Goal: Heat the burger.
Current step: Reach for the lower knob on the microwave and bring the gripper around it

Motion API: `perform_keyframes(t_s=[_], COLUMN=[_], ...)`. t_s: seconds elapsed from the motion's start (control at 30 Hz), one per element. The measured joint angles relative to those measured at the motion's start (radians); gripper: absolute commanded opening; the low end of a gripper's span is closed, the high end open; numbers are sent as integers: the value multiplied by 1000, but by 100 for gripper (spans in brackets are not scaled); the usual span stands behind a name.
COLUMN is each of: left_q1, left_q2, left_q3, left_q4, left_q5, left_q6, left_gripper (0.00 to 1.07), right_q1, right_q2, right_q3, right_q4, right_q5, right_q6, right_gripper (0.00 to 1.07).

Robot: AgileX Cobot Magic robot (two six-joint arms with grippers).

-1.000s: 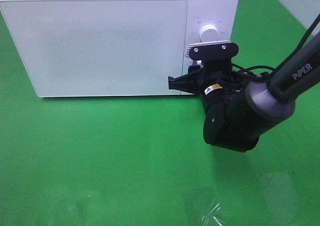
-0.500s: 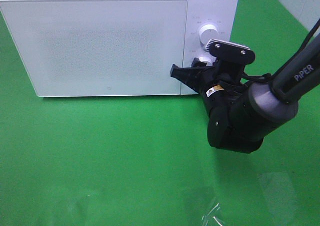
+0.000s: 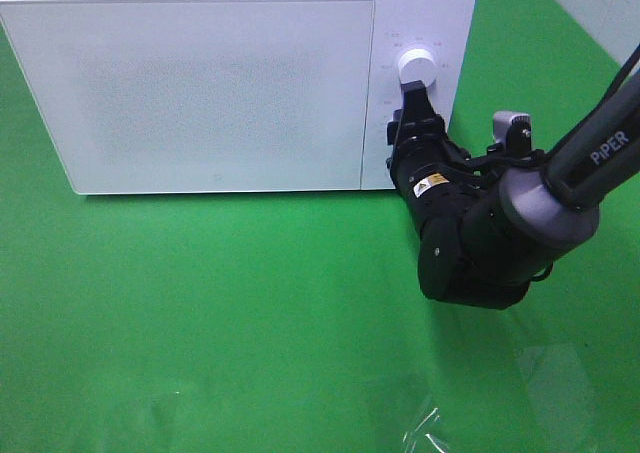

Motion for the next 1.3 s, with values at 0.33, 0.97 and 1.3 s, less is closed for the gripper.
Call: perform_keyframes(t_s=[0.33, 0.97, 1.3], left_q1=[0, 0, 0], left_q2=[0, 0, 0], left_q3=[0, 0, 0], left_q4=[0, 0, 0], left_q5=[0, 0, 0], left_q6=[0, 0, 0], left_gripper=[100, 100, 100], right_q1=[0, 0, 6], right_q2=[0, 0, 0], right_q3=[0, 0, -8], right_q4=[0, 3, 64], right_q5=[-1, -1, 1], right_q6=[321, 365, 314], right_gripper=[1, 5, 41])
